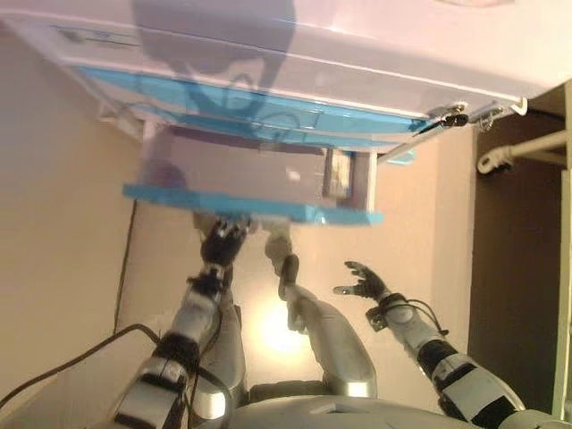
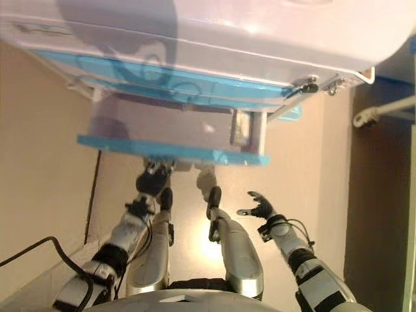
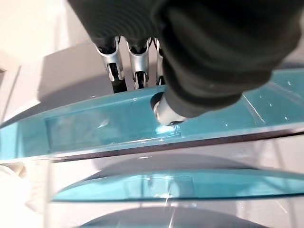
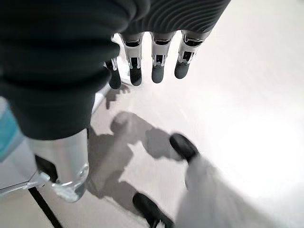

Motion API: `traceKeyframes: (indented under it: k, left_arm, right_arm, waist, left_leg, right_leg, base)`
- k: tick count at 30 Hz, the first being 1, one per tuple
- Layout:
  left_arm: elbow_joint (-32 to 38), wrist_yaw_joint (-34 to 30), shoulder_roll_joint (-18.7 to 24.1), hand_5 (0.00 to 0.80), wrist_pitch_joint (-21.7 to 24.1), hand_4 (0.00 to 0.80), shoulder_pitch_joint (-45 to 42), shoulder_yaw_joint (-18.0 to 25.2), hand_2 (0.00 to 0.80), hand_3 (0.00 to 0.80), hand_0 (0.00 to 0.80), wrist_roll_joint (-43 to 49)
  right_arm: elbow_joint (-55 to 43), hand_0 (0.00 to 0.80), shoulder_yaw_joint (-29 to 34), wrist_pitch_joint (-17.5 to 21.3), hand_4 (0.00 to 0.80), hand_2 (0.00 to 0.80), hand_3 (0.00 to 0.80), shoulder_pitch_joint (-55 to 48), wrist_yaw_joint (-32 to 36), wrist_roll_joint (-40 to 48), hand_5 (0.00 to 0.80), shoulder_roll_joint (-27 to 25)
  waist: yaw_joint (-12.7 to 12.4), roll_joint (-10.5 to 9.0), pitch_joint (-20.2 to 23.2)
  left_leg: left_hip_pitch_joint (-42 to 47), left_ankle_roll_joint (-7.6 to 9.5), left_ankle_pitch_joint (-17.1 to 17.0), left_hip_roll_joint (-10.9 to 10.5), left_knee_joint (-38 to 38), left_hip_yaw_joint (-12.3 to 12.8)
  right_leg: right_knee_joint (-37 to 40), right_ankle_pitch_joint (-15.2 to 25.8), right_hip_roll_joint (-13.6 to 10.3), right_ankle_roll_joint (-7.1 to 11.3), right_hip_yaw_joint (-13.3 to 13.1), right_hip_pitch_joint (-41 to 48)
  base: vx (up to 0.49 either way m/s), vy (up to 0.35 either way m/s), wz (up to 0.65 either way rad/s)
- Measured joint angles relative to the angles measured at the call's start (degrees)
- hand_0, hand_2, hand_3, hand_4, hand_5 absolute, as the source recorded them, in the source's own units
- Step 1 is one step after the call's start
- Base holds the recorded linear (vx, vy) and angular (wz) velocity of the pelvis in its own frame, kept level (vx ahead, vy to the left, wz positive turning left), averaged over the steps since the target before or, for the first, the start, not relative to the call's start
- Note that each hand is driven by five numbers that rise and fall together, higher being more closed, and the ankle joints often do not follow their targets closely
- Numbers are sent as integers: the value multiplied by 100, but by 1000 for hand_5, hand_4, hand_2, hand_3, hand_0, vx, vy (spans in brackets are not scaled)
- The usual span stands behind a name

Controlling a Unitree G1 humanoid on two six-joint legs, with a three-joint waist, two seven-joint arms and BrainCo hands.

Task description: Open the drawer and pick up the medicine

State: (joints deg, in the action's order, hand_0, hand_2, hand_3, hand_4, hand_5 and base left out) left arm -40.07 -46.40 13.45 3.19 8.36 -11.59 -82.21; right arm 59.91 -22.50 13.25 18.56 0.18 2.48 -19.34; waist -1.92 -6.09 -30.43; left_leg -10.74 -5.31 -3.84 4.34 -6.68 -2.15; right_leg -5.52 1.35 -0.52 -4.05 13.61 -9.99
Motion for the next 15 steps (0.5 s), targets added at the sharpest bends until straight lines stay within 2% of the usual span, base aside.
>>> traceKeyframes:
  k: [3, 5, 8, 10, 12, 14, 15]
  left_arm:
    - [-268, -402, -7, 800, -353, 800, -525, 23, 800, 800, 800, 310]
    - [-560, -529, -31, 800, -562, 800, -527, 120, 800, 800, 800, 552]
    - [-1175, -574, -224, 800, -857, 800, -494, 476, 800, 800, 800, 1043]
    - [-1551, -573, -337, 800, -950, 800, -479, 620, 800, 800, 800, 1277]
    - [-1916, -552, -409, 800, -1007, 800, -462, 760, 800, 800, 800, 1541]
    - [-2191, -519, -427, 800, -1059, 800, -474, 764, 800, 800, 800, 1748]
    - [-2291, -512, -434, 800, -1059, 800, -483, 769, 800, 800, 800, 1891]
  right_arm:
    - [7, 0, 176, -89, 0, 0, 0, 10, 113, -247, 0, -169]
    - [97, 0, 228, -172, 0, 0, 0, -173, 270, -396, 0, -221]
    - [96, 0, 346, -215, 0, 0, 0, -480, 369, -484, 0, -220]
    - [126, 0, 375, -217, 0, 0, 0, -653, 415, -565, 0, -247]
    - [303, 0, 377, -216, 0, 0, 0, -762, 446, -680, 0, -247]
    - [474, 0, 377, -215, 0, 0, 0, -925, 500, -723, 0, -255]
    - [585, 0, 389, -217, 0, 0, 0, -983, 513, -779, 0, -257]
  waist:
    - [-190, 253, 22]
    - [-324, 422, 46]
    - [-346, 729, 309]
    - [-320, 893, 514]
    - [-294, 1011, 701]
    - [-294, 1036, 958]
    - [-305, 1033, 1006]
  left_leg:
    - [132, -8, 0, 82, 127, -107]
    - [239, -25, 42, 90, 233, -153]
    - [352, -19, 45, 79, 372, -229]
    - [379, -14, 41, 89, 412, -297]
    - [459, 87, -93, 105, 392, -314]
    - [453, -69, -208, 88, 384, -282]
    - [480, -67, -240, 56, 377, -265]
  right_leg:
    - [-72, -108, 71, -57, 142, 102]
    - [-206, -185, 71, -96, 156, 149]
    - [-323, -254, 64, -115, 161, 173]
    - [-277, -253, 63, -114, 280, 221]
    - [-226, -283, 73, -153, 374, 354]
    - [-218, -359, 46, -130, 458, 361]
    - [-222, -391, 15, -124, 480, 409]
  base:
    - [20, 3, 24]
    - [56, 2, 16]
    - [81, 41, 4]
    - [78, 74, 10]
    - [71, 81, 20]
    - [65, 86, 28]
    - [63, 86, 20]
